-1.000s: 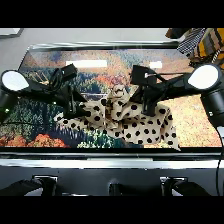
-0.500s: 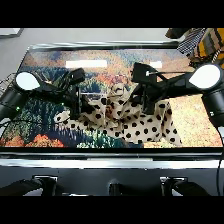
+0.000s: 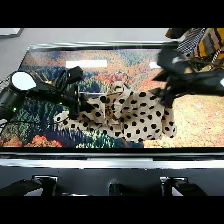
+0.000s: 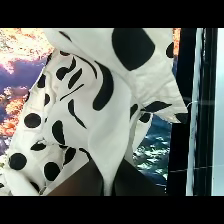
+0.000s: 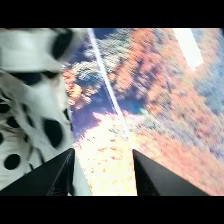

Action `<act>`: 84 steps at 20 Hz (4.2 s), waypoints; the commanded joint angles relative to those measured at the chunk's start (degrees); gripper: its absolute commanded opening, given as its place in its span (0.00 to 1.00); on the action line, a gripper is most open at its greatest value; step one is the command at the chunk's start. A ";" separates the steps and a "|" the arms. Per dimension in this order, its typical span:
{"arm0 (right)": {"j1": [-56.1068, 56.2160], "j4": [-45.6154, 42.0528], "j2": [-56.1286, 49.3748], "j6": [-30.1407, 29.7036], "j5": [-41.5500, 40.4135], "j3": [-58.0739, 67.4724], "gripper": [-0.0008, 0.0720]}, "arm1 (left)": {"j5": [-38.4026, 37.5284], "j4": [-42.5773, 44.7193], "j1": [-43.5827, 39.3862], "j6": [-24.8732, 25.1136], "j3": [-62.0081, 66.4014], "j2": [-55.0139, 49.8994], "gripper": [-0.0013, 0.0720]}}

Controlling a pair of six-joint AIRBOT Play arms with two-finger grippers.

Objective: Fold the clothes and pants, and hang the long-sleeved shirts on hangers.

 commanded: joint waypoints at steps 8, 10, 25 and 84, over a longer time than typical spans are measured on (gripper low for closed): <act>-13.53 10.67 -8.94 -7.74 15.28 -0.20 0.60 | -0.04 -0.02 -0.02 0.28 0.04 0.28 0.04; -13.53 10.54 -8.96 -8.81 15.30 -0.66 0.60 | -0.04 -0.02 -0.02 0.26 0.04 0.28 0.04; -13.57 7.02 -3.82 -9.20 12.09 -1.73 0.60 | -0.22 -0.02 -0.02 0.26 0.04 0.28 0.04; -13.53 -62.69 31.63 80.19 15.56 3.21 0.03 | 24.68 -3.21 5.22 -38.62 6.80 9.22 0.86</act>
